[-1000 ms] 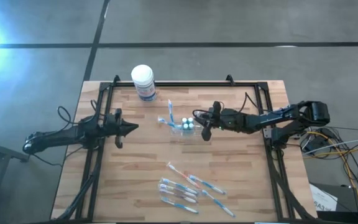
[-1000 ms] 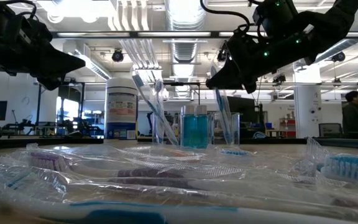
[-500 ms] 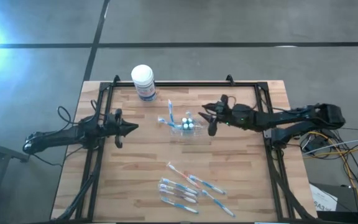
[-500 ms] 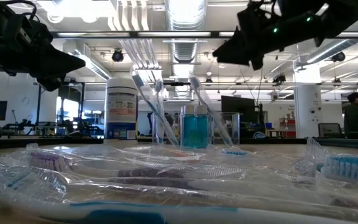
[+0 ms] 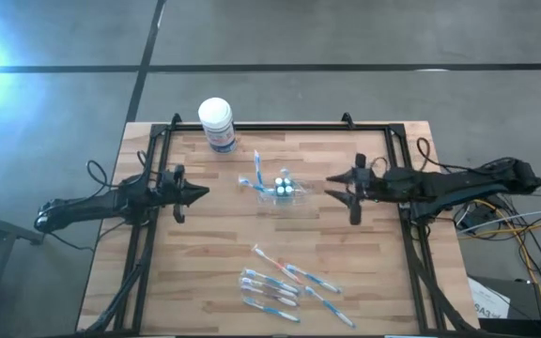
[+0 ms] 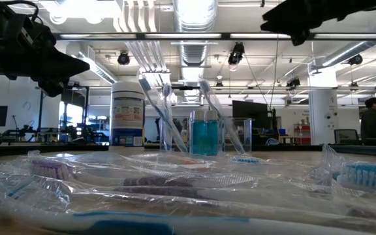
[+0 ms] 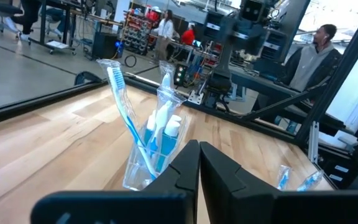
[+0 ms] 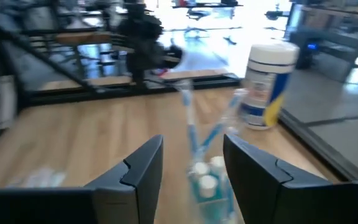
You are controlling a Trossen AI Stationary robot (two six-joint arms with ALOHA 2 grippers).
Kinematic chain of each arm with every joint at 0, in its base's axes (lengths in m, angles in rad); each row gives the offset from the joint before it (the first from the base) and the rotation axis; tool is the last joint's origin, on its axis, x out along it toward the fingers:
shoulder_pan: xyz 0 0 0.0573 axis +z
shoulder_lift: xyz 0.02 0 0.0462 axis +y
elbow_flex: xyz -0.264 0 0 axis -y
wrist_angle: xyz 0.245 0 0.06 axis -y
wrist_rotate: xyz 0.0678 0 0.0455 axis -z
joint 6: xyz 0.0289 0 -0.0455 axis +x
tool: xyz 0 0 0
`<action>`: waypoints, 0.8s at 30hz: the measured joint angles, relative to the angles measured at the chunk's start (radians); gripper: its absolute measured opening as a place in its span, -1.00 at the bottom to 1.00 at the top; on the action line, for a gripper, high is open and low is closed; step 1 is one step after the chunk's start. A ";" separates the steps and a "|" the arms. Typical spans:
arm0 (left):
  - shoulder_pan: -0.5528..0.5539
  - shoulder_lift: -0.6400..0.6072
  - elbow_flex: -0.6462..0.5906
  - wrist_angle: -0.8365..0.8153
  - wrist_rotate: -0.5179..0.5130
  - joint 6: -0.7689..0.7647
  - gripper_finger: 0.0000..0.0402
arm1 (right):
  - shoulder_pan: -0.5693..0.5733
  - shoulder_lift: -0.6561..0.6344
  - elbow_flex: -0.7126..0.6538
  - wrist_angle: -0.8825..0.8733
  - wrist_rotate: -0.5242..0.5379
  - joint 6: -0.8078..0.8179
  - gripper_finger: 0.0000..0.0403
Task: Pick & Place toothbrushing station
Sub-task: Put the blue toothbrush in the transparent organizer
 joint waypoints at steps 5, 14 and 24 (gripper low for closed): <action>0.000 0.000 0.000 -0.001 0.003 -0.001 -0.94 | 0.115 -0.033 0.000 -0.086 0.002 0.060 -0.24; 0.000 0.000 0.000 -0.002 0.014 -0.045 -0.92 | 0.296 0.097 -0.002 -0.309 0.000 0.390 -0.26; 0.000 0.000 0.000 -0.001 0.015 -0.058 -0.93 | 0.467 0.312 0.029 -0.325 -0.006 0.691 -0.25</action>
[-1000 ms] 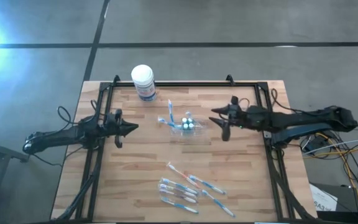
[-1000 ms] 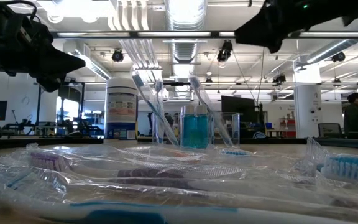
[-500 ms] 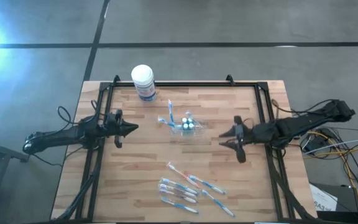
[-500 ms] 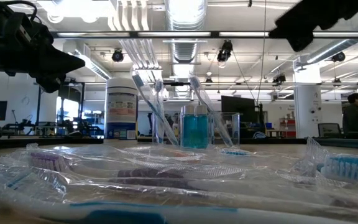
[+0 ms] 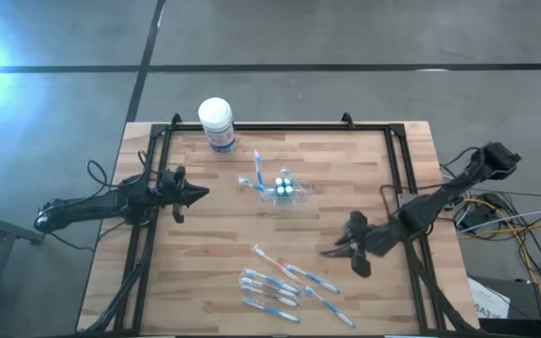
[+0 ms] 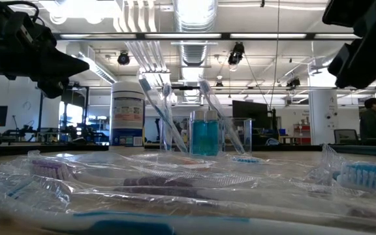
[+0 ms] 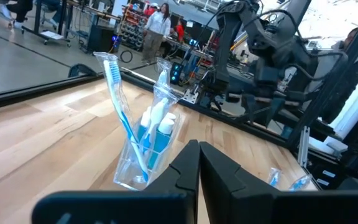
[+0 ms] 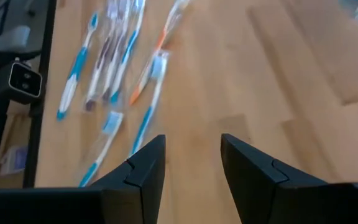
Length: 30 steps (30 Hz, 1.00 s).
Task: Pick & Place toothbrushing station
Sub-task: Put the blue toothbrush in the transparent organizer
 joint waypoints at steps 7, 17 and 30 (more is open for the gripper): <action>0.000 0.000 0.000 -0.001 0.009 0.000 -0.93 | 0.045 0.237 0.155 -0.005 -0.019 0.071 -0.25; 0.000 0.000 0.000 -0.002 0.107 0.000 -0.93 | 0.045 0.579 0.490 -0.320 -0.079 0.142 -0.25; 0.000 0.000 0.000 -0.005 0.124 0.007 -0.92 | 0.045 0.781 0.726 -0.474 -0.127 0.158 -0.25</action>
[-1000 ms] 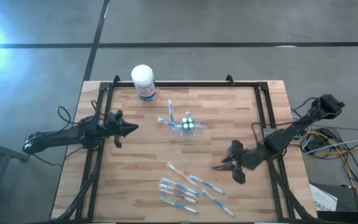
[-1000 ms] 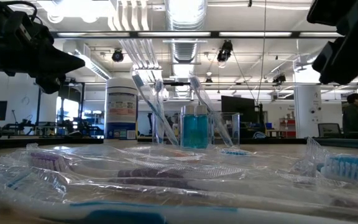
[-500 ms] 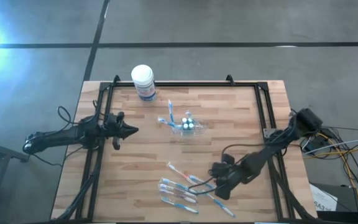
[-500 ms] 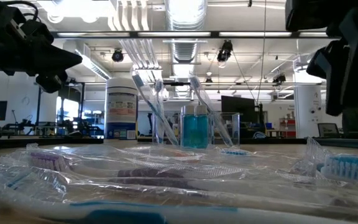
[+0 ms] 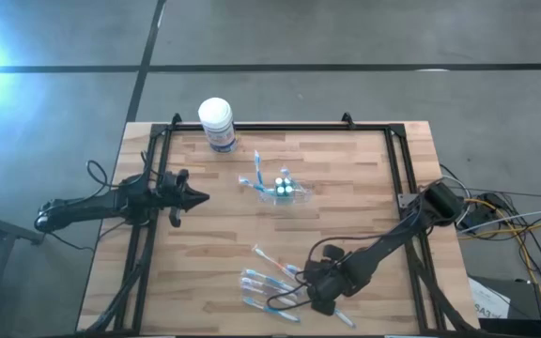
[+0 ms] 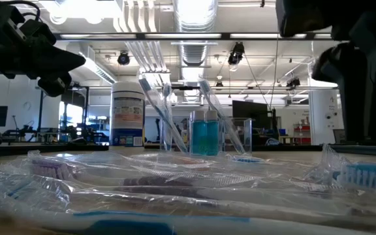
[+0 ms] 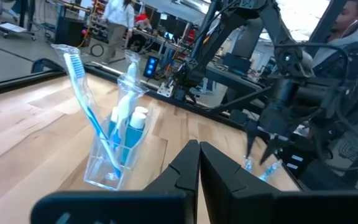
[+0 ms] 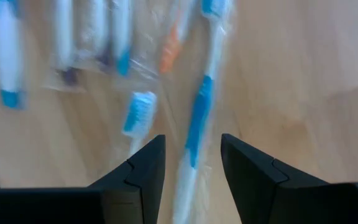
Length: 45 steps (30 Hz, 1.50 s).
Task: Pick & Place toothbrushing station
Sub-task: Put the blue toothbrush in the transparent organizer
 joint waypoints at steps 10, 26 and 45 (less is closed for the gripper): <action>0.000 0.012 0.000 -0.001 0.007 0.000 -0.93 | 0.001 0.064 -0.007 0.002 -0.077 0.023 0.03; 0.000 0.019 0.000 -0.001 0.007 0.002 -0.91 | -0.011 0.098 -0.009 -0.039 -0.101 -0.042 -0.30; 0.000 0.019 0.000 -0.002 0.007 0.031 -0.93 | -0.031 -0.044 -0.041 -0.086 0.155 -0.087 -0.89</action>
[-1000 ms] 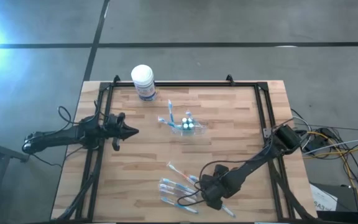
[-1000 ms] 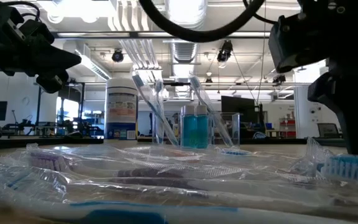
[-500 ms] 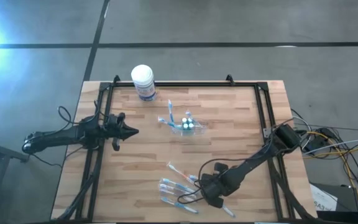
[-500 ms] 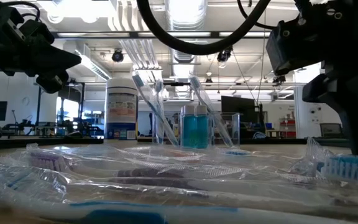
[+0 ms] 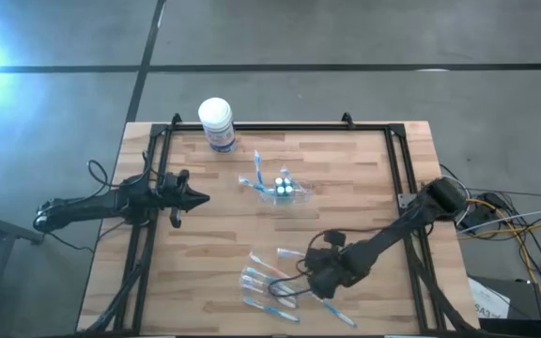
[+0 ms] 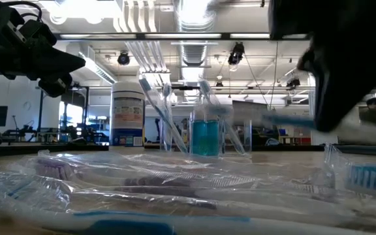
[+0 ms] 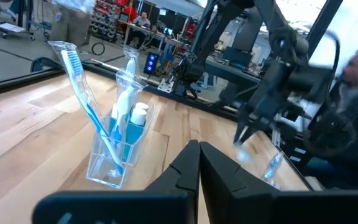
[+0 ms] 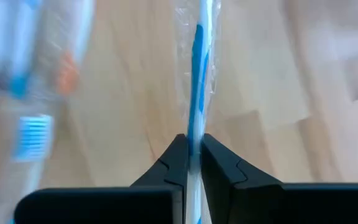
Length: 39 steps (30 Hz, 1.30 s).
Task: Pick & Place toothbrushing station
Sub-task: Put the blue toothbrush in the transparent organizer
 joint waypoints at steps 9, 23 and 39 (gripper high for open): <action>0.000 0.000 0.000 0.004 -0.002 0.060 -0.94 | -0.003 -0.170 -0.067 0.307 0.224 -0.259 -0.90; 0.000 0.000 0.000 0.135 0.032 0.321 -0.94 | -0.219 -0.241 -0.384 1.193 0.060 -0.773 -0.90; -0.002 0.000 0.000 0.305 0.019 0.343 -0.94 | -0.315 -0.225 -0.491 1.522 -0.045 -0.867 -0.90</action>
